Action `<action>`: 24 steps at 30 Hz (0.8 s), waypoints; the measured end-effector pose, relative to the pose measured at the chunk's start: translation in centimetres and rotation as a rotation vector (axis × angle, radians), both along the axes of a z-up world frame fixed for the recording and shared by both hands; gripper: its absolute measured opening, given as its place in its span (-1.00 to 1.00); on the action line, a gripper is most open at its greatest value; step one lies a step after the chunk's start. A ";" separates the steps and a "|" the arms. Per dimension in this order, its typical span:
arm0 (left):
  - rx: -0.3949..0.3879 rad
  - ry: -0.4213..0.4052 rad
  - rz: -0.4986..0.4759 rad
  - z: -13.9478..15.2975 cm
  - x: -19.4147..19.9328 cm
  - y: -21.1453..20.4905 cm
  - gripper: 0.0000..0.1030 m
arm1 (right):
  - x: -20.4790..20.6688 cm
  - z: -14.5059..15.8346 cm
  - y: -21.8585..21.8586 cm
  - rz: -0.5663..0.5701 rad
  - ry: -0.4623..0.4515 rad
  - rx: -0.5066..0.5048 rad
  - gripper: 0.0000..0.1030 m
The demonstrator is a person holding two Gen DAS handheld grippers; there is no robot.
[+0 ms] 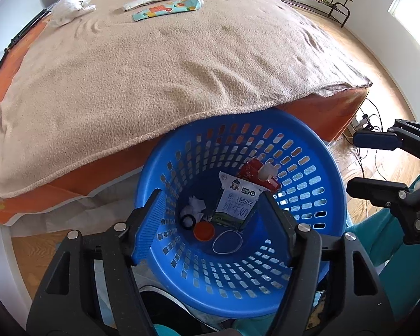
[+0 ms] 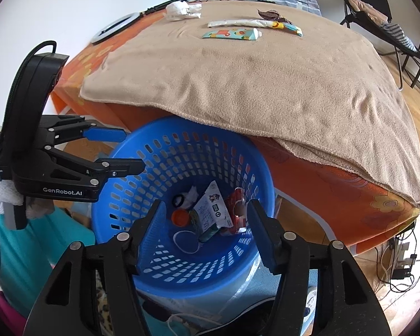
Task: Collect trash
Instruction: 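Carry hair tie and milk carton over the blue basket and release both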
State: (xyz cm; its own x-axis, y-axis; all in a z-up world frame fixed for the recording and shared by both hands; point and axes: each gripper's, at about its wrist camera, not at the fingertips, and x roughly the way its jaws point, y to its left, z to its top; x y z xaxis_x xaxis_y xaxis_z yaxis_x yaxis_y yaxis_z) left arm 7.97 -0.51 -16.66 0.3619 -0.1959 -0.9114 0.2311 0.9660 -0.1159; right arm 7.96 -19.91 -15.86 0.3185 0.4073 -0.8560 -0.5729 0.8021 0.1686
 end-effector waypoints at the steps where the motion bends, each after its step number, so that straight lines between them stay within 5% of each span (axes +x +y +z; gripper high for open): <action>1: -0.003 0.000 0.002 0.1 0.0 0.1 0.41 | 0.1 0.1 -0.1 -0.006 -0.003 -0.001 0.18; 5: -0.008 0.000 0.015 0.2 0.1 0.4 0.43 | 0.4 0.3 -0.1 -0.031 -0.010 -0.016 0.31; 24: -0.042 -0.042 0.040 2.8 1.6 1.2 0.44 | 3.7 1.4 -1.3 -0.172 0.040 0.019 0.33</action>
State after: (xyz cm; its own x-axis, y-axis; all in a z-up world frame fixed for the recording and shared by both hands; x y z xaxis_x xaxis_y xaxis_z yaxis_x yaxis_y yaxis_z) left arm 9.57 0.66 -13.83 0.4078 -0.2178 -0.8867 0.1979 0.9691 -0.1471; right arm 11.64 -21.24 -14.43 0.3509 0.3659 -0.8620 -0.4202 0.8841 0.2042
